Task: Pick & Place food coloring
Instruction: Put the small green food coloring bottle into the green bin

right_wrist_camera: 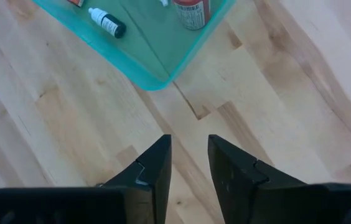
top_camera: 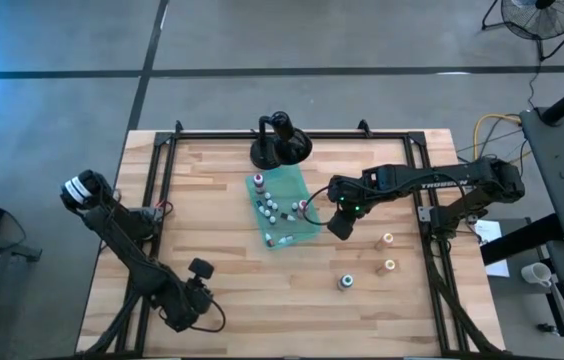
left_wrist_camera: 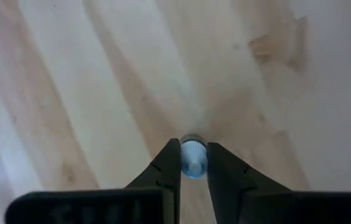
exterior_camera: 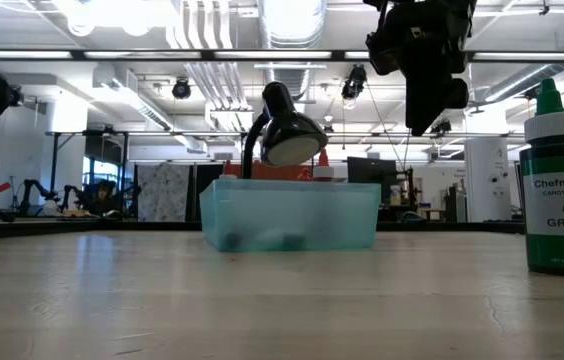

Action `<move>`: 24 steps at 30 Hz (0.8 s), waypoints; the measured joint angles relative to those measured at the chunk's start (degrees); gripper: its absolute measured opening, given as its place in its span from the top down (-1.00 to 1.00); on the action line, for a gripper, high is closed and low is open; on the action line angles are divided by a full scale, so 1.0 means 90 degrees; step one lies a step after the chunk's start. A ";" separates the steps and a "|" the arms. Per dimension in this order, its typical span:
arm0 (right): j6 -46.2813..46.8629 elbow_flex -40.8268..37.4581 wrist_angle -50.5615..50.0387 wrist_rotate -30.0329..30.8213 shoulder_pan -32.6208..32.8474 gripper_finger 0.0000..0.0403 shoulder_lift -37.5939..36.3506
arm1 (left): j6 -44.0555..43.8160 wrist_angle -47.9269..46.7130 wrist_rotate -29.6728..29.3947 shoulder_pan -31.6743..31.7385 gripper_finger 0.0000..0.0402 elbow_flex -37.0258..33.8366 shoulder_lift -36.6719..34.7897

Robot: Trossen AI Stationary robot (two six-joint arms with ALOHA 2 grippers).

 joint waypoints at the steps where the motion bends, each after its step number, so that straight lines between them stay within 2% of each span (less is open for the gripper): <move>1: 0.0022 0.0002 0.0002 -0.0029 0.0000 0.51 0.0000 | -0.0001 -0.0041 -0.0048 0.0021 0.87 0.0000 -0.0019; 9: 0.0003 0.0107 0.0028 -0.0290 -0.0004 0.58 -0.0002 | 0.0084 -0.1015 -0.0107 0.0521 0.88 -0.0019 -0.0416; 14: -0.0192 0.0163 0.0023 -0.0285 -0.0003 0.62 -0.0005 | 0.0658 -0.1350 -0.0095 0.1321 0.88 -0.0144 -0.1025; 19: -0.0296 0.0152 0.0002 -0.0285 -0.0005 0.65 -0.0005 | 0.1600 -0.1178 0.0215 0.2904 0.88 -0.0194 -0.1656; 24: -0.0294 0.0083 -0.0007 -0.0285 -0.0002 0.64 -0.0007 | 0.2670 -0.0627 0.0613 0.4915 0.88 0.0171 -0.1706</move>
